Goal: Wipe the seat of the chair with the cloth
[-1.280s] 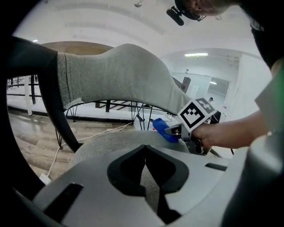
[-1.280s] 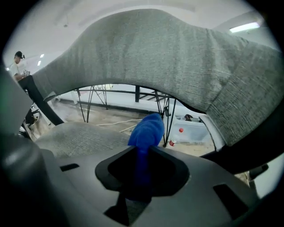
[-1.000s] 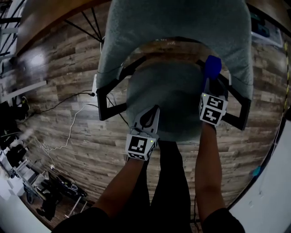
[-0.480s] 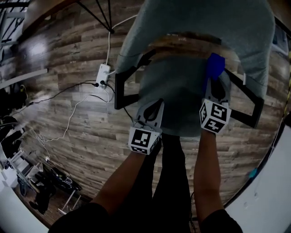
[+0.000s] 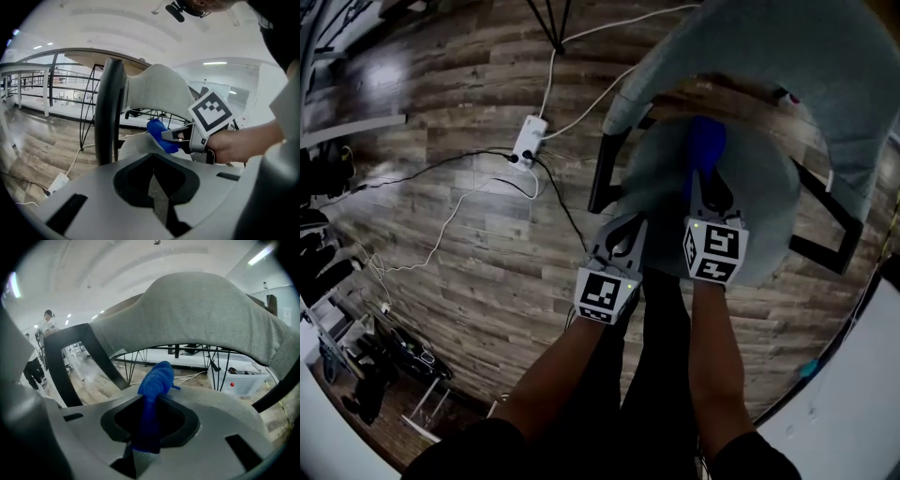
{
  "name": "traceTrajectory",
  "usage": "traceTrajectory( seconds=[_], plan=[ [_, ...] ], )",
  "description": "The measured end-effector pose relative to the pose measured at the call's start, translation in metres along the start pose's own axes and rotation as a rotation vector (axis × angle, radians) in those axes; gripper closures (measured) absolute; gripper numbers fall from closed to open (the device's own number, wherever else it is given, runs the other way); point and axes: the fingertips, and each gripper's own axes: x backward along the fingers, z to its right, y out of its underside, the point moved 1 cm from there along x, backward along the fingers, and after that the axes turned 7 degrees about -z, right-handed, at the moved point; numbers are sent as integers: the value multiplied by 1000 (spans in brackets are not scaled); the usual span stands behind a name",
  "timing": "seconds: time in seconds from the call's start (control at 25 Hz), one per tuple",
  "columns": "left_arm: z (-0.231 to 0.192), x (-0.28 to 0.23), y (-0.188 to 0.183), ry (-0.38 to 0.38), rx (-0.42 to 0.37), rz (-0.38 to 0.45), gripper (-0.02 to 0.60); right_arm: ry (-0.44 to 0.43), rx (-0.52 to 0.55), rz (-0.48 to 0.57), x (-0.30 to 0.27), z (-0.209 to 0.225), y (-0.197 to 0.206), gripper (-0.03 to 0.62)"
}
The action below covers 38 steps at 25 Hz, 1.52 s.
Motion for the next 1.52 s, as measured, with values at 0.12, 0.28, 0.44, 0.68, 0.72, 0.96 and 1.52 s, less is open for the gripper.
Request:
traceTrajectory(
  seconds=[0.12,0.28,0.44,0.68,0.72,0.96,1.52],
  plan=[
    [-9,7,3,-11,-2,7,575,-34,19,-13,-4,-28,0,502],
    [-13,15,4,-8,1,14,575,-71,22,-30,-9,-59,5,502],
    [-21,21,10,-15,3,12,575,-94,25,-55,-13,-84,14,502],
    [-24,28,17,-7,-4,7,575,-72,51,-89,-17,-98,32,502],
    [-24,29,17,-4,-9,9,575,-63,52,-91,-17,-97,33,503],
    [-19,32,16,16,-21,15,575,3,42,-98,-12,-80,38,503],
    [11,9,10,66,-69,-4,575,109,-13,-109,11,-10,58,502]
  ],
)
